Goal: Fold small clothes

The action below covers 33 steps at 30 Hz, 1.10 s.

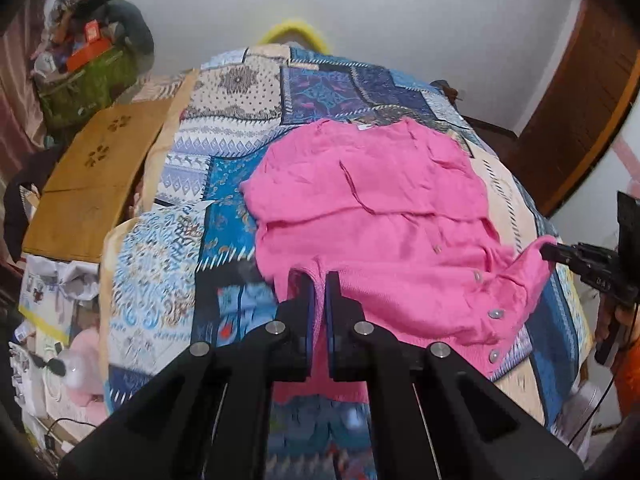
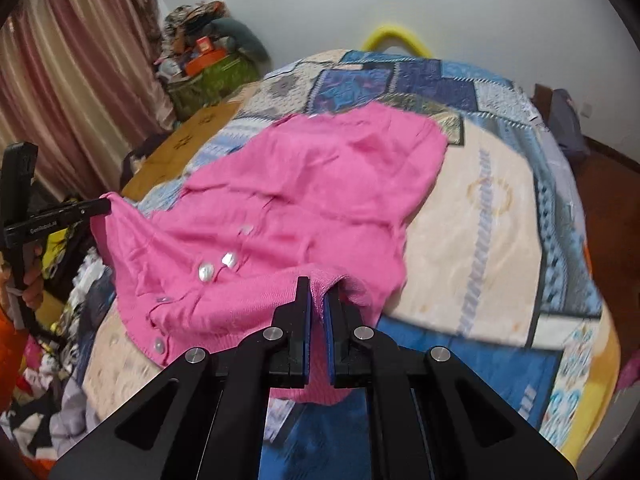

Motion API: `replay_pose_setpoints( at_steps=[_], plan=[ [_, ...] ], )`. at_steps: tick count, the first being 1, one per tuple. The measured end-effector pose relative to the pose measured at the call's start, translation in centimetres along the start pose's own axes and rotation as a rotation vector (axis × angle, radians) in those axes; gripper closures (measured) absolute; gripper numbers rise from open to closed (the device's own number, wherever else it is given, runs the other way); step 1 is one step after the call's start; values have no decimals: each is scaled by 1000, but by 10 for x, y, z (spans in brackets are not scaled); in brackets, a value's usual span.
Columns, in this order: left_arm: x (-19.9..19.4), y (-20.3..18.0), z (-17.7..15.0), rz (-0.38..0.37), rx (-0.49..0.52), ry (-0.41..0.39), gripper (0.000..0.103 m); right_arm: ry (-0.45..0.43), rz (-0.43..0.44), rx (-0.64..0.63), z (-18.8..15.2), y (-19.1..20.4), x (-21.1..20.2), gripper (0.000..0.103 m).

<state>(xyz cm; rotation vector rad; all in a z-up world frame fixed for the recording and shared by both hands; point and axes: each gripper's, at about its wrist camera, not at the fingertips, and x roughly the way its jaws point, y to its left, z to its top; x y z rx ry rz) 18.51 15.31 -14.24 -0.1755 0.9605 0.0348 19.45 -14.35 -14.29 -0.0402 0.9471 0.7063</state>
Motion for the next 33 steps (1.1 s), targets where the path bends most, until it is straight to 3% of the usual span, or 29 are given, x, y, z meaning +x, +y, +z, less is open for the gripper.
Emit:
replay_pose_setpoints(
  at_steps=[4,6,8,10,17,19,22,24,26,27,28,33],
  plan=[
    [23,15,8,18,-68,44,95,16,-19,49,7,-12,11,94],
    [28,24,4,8,-97,62,85,30,-18,66,6,-17,12,82],
    [30,30,-4,7,-108,72,65,30,-20,74,-1,-21,10,71],
    [32,34,-15,18,-102,85,64,40,-26,75,-7,-24,9,64],
    [44,43,-53,-35,-121,169,63,133,-27,82,-39,-29,27,64],
    [45,43,-60,-45,-135,161,62,167,-17,90,-46,-29,38,64],
    [43,40,-63,-42,-141,139,62,146,-17,84,-51,-26,40,65],
    [42,37,-64,-46,-134,142,64,152,7,84,-51,-24,38,86],
    [38,34,-67,-50,-115,142,79,157,27,74,-49,-19,37,94],
    [36,33,-67,-57,-111,142,85,156,20,51,-49,-14,35,95],
    [34,31,-69,-79,-110,148,98,149,14,32,-49,-11,32,95],
    [18,28,-67,-39,-101,109,98,100,39,40,-43,-6,16,96]
  ],
)
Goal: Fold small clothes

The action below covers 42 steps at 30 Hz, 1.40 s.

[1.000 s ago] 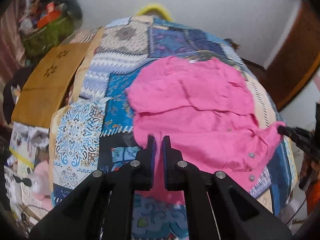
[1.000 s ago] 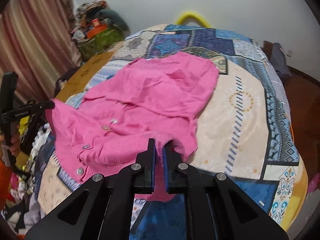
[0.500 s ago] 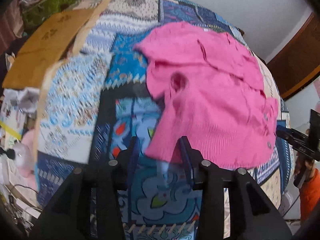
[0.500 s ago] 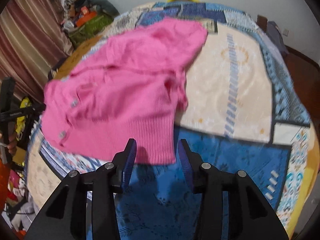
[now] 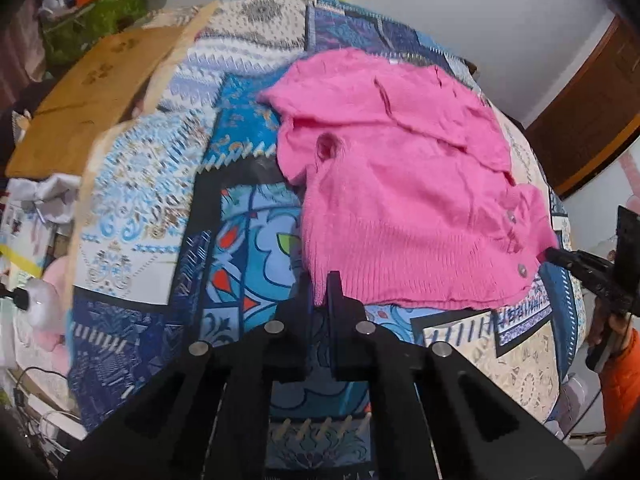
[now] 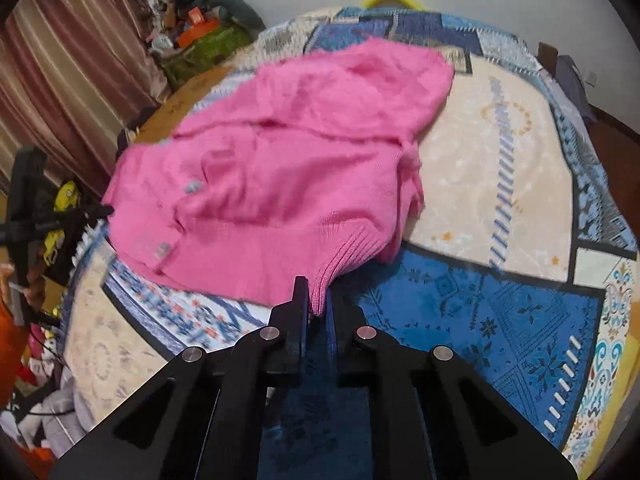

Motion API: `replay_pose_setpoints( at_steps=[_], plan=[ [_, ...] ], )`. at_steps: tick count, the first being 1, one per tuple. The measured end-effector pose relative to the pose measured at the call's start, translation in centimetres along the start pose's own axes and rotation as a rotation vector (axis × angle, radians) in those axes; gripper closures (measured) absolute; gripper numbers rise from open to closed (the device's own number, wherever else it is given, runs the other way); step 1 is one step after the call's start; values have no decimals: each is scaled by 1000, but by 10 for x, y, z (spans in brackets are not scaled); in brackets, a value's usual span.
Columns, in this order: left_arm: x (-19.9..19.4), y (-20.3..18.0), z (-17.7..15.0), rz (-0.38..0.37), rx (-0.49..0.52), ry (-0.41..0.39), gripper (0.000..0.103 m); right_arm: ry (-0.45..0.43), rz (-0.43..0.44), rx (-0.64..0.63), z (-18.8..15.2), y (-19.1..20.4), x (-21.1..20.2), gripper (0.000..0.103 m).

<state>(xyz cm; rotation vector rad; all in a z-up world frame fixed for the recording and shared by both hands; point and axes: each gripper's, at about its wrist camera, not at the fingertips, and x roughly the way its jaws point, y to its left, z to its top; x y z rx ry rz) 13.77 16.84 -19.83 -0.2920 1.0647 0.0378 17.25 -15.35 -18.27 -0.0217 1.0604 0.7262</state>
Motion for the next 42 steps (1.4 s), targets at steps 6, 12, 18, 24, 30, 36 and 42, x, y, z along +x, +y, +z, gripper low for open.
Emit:
replay_pose_setpoints(
  at_steps=[6,12,18,24,30,36,42],
  plan=[
    [-60,-13,26,-6,7,-143,98,-136,14,-7,27,8,-50,96],
    [-130,-49,74,-2,70,-328,98,-274,-38,-85,70,28,-100,97],
    [-152,-66,123,21,69,-416,98,-384,-84,-105,111,30,-124,97],
    [-124,-64,169,109,50,-425,98,-401,-124,-114,149,21,-113,97],
    [-55,-44,213,168,-2,-360,98,-354,-163,-96,182,-3,-69,97],
    [23,-11,240,214,-54,-271,98,-274,-190,-65,198,-32,-10,97],
    [97,14,266,232,-72,-192,98,-201,-212,-36,216,-68,49,97]
  ],
)
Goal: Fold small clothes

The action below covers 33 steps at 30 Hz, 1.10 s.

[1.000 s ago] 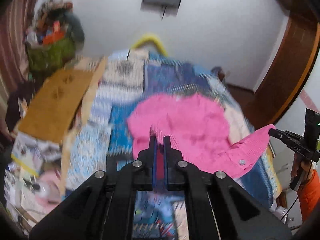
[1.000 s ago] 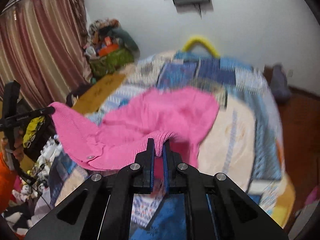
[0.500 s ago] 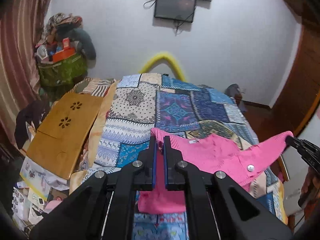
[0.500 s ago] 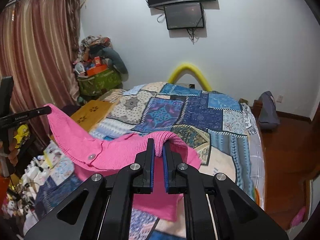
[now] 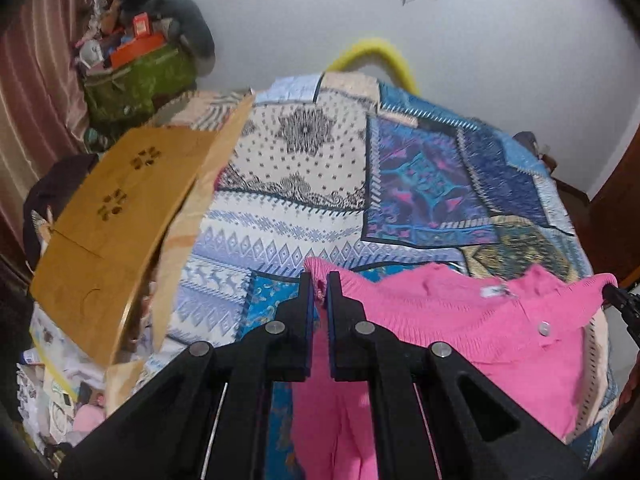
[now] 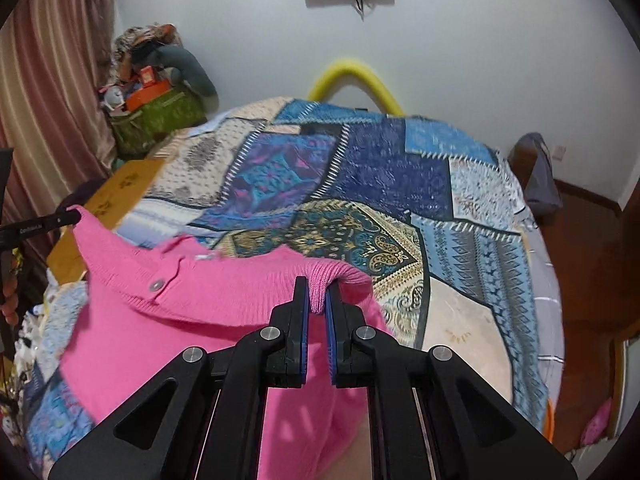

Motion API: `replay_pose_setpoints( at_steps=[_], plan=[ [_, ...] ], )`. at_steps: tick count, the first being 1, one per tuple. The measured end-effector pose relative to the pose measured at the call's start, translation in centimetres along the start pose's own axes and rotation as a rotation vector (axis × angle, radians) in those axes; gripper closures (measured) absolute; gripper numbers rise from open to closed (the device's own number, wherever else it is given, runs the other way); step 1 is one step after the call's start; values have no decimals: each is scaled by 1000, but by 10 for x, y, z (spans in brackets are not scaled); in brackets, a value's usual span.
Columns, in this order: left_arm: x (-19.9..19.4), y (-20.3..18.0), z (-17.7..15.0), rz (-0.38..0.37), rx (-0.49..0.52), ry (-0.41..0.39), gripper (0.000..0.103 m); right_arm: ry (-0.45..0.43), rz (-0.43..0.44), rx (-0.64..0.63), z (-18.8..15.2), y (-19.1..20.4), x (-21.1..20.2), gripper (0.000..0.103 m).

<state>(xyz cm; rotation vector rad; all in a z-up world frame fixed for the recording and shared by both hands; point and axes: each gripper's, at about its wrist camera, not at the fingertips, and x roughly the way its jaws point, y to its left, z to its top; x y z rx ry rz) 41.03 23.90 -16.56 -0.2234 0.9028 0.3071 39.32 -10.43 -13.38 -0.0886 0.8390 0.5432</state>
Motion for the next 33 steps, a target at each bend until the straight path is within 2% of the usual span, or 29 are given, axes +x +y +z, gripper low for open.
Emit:
replay_pose_setpoints(
  at_steps=[4,7,8,10,12,14,16,18,20,21,24,27,31,33],
  plan=[
    [46,-9,4,-16,36,52,98,25,1,24,5,-12,30,96],
    [63,-21,2,8,92,63,98,42,7,21,8,-16,45,96],
    [66,-26,2,21,117,57,98,43,11,22,9,-16,47,93],
    [64,-31,2,33,153,39,95,45,12,22,11,-15,47,81],
    [58,-35,3,-9,169,37,84,24,26,20,12,-14,40,60],
    [50,-38,3,-47,172,38,55,14,46,2,12,-11,36,53],
    [40,-42,-1,-62,185,26,47,20,46,-28,11,-4,31,47],
    [30,-47,-8,-90,212,23,44,24,59,-47,8,1,28,44],
    [24,-52,-19,-112,245,35,33,39,92,-74,2,9,24,39],
    [22,-54,-24,-117,255,41,33,48,98,-94,-2,13,22,36],
    [22,-62,-43,-128,315,81,31,84,107,-157,-14,25,23,33],
    [34,-70,-60,-84,369,117,27,123,89,-208,-24,33,31,33],
    [46,-75,-61,-75,367,114,25,205,49,-249,-31,36,54,33],
    [53,-79,-50,-73,364,118,25,204,54,-252,-29,34,60,33]
  ],
)
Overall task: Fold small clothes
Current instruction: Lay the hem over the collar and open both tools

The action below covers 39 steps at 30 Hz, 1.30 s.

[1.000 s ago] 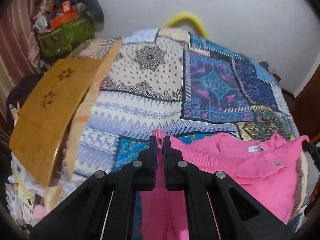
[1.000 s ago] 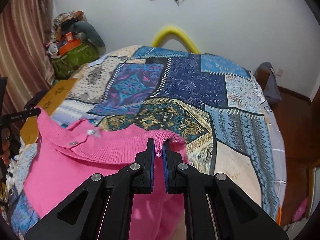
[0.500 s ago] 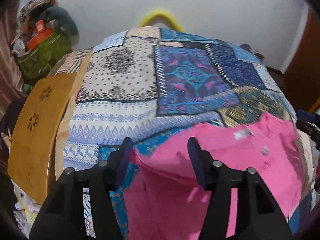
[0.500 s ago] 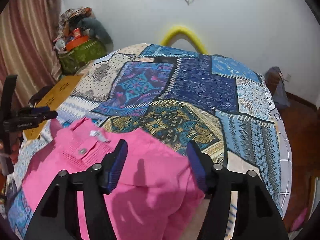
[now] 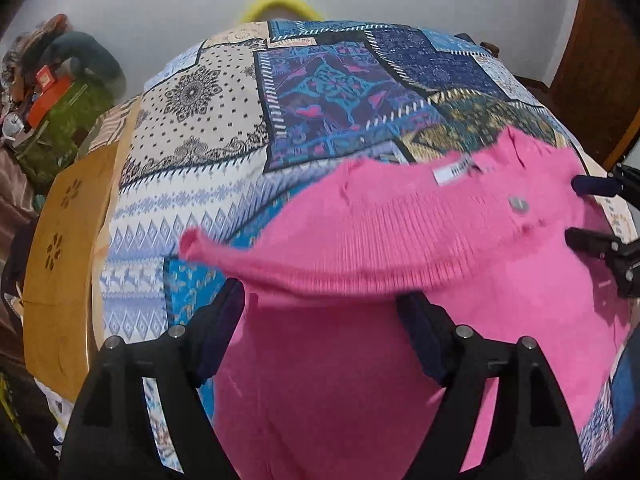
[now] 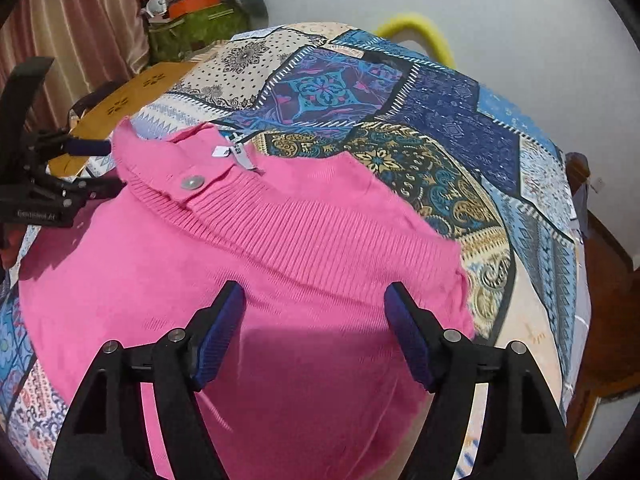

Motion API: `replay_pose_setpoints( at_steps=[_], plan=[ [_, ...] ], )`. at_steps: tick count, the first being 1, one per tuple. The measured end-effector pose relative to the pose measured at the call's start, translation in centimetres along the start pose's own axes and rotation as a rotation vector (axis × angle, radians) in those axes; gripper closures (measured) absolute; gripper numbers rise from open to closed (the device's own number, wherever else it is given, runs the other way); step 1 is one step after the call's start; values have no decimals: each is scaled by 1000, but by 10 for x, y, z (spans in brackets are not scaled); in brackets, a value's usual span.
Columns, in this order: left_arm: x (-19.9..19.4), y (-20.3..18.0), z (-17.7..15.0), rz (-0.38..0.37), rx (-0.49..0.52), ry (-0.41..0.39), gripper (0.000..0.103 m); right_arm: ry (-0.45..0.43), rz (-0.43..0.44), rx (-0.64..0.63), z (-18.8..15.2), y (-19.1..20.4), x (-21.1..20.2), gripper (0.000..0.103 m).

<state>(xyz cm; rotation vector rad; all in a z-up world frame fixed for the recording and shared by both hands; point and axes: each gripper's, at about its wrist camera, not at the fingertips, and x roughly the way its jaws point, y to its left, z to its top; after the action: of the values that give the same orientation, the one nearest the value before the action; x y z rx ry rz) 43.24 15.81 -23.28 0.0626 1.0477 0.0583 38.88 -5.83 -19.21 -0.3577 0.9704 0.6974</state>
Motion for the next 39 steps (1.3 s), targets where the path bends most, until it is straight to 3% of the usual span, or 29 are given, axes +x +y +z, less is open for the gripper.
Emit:
replay_pose_setpoints(
  at_steps=[3,5,7,11,19,27,32,34,36,38,39],
  plan=[
    [9,4,25,35,-12,0,25,11,-58,7,10,-10,7,33],
    [8,12,42,70,-48,-22,25,-6,-148,39,18,-21,7,35],
    [0,29,55,89,-141,-60,25,-53,-206,105,23,-34,-1,35],
    [-19,57,56,61,-276,-107,25,-148,-238,208,23,-52,-29,35],
    [-41,64,3,89,-200,-20,25,-110,-138,184,-2,-33,-58,33],
    [-57,54,-69,-4,-187,74,25,-53,-27,222,-58,-4,-73,33],
    [-55,40,-104,5,-172,108,25,-13,29,305,-97,4,-67,33],
    [-58,41,-110,-3,-183,99,25,1,56,349,-109,4,-61,39],
    [-63,44,-114,-19,-210,88,25,23,102,387,-116,5,-52,54],
    [-68,49,-114,-16,-228,79,25,18,115,389,-117,10,-50,58],
    [-70,52,-112,-6,-233,73,25,11,115,380,-116,12,-49,66]
  ],
)
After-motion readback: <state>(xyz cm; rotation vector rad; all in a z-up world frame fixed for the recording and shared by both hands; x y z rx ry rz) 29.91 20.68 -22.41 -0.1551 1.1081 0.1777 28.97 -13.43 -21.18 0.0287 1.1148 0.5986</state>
